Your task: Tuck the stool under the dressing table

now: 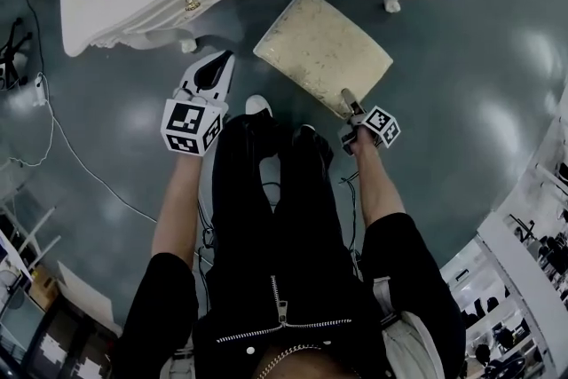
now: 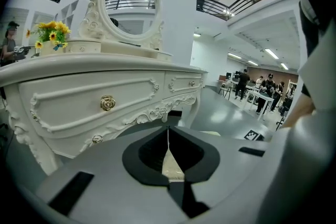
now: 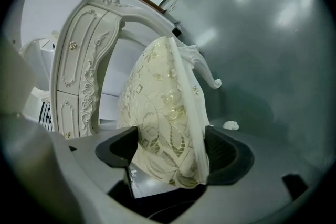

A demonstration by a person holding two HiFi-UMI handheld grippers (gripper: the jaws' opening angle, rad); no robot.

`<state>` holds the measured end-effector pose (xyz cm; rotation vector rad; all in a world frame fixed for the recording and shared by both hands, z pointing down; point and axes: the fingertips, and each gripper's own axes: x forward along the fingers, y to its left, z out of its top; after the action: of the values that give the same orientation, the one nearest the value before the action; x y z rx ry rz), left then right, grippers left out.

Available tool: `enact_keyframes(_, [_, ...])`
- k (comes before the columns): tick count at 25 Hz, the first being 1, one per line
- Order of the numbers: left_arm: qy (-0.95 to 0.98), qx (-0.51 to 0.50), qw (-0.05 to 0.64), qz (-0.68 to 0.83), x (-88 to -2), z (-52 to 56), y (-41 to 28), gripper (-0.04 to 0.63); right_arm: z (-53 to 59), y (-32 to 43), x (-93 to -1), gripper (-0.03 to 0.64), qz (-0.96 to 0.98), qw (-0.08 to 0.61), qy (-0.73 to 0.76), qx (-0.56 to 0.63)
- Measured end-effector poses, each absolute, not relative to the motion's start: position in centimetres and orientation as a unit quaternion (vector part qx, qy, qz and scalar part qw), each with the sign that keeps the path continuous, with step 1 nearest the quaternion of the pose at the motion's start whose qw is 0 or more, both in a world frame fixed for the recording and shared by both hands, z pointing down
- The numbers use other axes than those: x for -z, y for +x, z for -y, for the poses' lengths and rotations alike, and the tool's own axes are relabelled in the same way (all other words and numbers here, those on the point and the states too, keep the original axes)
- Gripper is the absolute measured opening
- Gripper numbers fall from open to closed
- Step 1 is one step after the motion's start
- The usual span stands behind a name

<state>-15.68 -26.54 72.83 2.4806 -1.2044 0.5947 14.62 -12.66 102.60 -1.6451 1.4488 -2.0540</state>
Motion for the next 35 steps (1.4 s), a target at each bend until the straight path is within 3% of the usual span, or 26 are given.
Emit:
enact_keyframes(19, [0.846,-0.202,0.164,0.466,-73.4,27.0,-22.6,0.023,29.7,4.9,-101.7,0.308,-0.523,0.128,-0.505,0.675])
enact_keyframes(35, [0.82,-0.206,0.173,0.505,-75.3,27.3,-28.3,0.023,43.2,-1.4,-100.9,0.279,-0.541,0.174,-0.501,0.653])
